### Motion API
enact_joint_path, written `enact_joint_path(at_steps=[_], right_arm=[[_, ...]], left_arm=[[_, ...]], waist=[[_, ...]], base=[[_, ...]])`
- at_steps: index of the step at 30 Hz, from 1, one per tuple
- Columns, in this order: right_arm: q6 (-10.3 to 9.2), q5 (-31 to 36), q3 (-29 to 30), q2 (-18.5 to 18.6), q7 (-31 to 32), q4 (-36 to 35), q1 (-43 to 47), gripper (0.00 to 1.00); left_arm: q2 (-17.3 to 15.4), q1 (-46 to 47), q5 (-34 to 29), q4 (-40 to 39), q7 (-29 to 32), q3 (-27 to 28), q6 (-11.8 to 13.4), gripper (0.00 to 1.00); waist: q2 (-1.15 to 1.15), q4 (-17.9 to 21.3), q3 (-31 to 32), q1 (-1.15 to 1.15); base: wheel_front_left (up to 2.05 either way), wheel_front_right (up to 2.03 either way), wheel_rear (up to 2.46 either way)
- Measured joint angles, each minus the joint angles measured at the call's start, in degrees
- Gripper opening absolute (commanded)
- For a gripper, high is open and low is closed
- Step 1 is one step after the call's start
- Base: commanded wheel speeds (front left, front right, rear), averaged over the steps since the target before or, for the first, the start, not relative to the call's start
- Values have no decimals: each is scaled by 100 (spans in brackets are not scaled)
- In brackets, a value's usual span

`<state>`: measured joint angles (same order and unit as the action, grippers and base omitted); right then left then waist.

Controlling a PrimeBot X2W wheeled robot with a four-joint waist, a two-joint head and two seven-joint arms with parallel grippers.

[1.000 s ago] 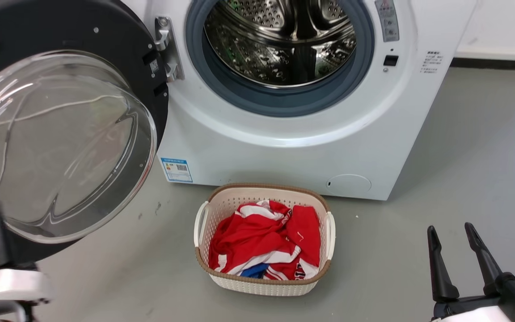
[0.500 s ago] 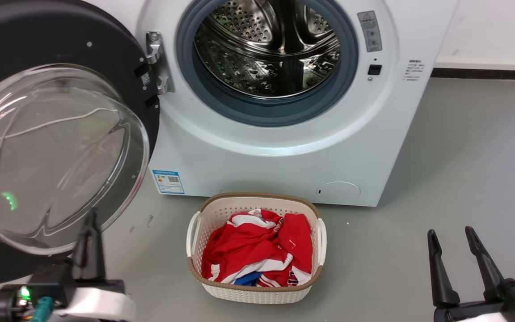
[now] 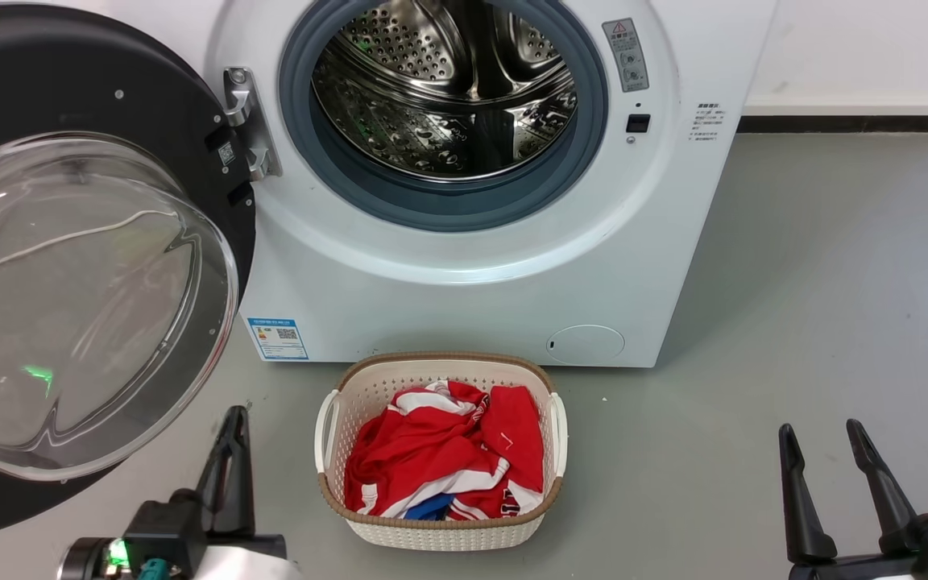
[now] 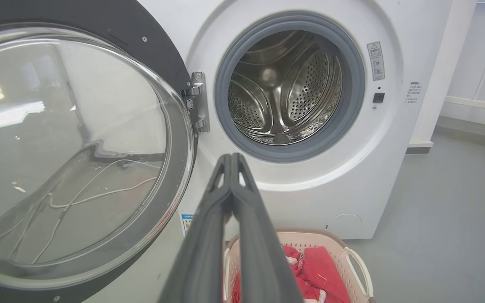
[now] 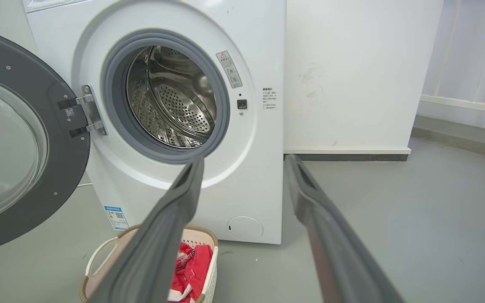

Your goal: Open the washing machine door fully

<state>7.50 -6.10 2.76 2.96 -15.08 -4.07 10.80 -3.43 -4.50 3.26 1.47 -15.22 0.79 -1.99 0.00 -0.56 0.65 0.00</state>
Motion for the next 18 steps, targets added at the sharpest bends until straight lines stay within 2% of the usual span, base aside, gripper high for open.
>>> enact_joint_path(at_steps=[1,3,18], right_arm=[[0,-1,-2,0,0,-1,2,100],[0,-22,-10,0,0,-3,3,100],[0,-112,-41,0,0,-4,14,100]], left_arm=[[7,-1,-12,13,0,-40,4,1],[19,-7,-59,41,0,-102,53,100],[43,-58,151,108,0,-180,148,100]], waist=[[0,6,5,0],[0,18,16,0],[0,88,64,0]], base=[[0,0,0],[0,0,0],[0,0,0]])
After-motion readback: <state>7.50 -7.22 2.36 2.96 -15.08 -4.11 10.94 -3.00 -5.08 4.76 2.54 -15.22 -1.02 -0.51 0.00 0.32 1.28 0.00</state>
